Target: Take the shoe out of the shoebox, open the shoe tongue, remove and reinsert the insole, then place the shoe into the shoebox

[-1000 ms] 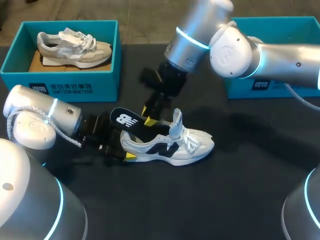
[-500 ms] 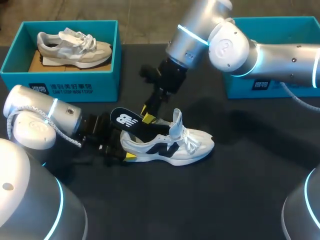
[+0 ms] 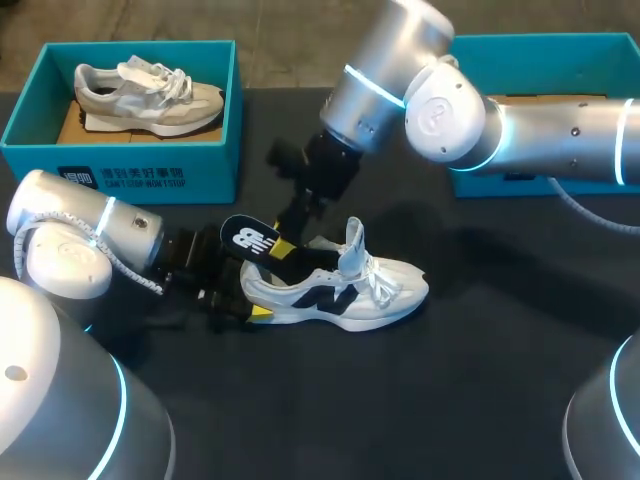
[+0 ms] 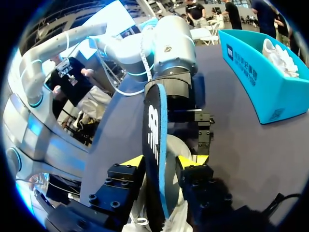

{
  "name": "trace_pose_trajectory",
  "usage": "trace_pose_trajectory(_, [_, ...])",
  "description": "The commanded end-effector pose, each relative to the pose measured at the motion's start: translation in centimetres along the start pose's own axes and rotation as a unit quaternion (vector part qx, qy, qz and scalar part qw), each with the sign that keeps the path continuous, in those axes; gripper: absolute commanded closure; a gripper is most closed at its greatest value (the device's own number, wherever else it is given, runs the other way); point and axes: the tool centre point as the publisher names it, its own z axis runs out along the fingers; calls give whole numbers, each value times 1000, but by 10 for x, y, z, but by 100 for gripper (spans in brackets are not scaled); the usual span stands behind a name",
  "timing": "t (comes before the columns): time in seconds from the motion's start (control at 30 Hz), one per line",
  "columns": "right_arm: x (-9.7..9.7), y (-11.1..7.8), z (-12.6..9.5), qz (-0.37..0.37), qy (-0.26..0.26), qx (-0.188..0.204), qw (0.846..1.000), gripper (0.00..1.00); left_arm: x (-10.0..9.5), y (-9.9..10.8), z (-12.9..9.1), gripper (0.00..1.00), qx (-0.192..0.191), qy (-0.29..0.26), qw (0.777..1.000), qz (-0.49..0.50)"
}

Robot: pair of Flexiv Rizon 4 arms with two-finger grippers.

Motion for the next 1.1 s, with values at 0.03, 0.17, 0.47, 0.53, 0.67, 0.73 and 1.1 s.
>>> trace_pose_trajectory(0.03, [4,0,3,1,-5,-2,1000,70,-1,3,3,100,-1,0,1000,0])
trace_pose_trajectory(0.17, [5,0,3,2,-6,-3,1000,96,-1,3,3,100,-1,0,1000,0])
trace_pose_trajectory(0.47, [9,20,-10,-15,-13,-30,999,100,-1,3,3,100,-1,0,1000,0])
trace_pose_trajectory(0.53, [8,26,-15,-17,-19,-39,999,100,-1,3,3,100,-1,0,1000,0])
trace_pose_trajectory(0.67, [4,40,-27,-25,-37,-50,998,100,-1,3,3,100,-1,0,1000,0])
trace_pose_trajectory(0.73, [2,49,-32,-30,-45,-61,997,100,-1,3,3,100,-1,0,1000,0])
trace_pose_trajectory(1.1, [-14,93,-62,-67,-62,-85,992,100,-1,3,3,100,-1,0,1000,0])
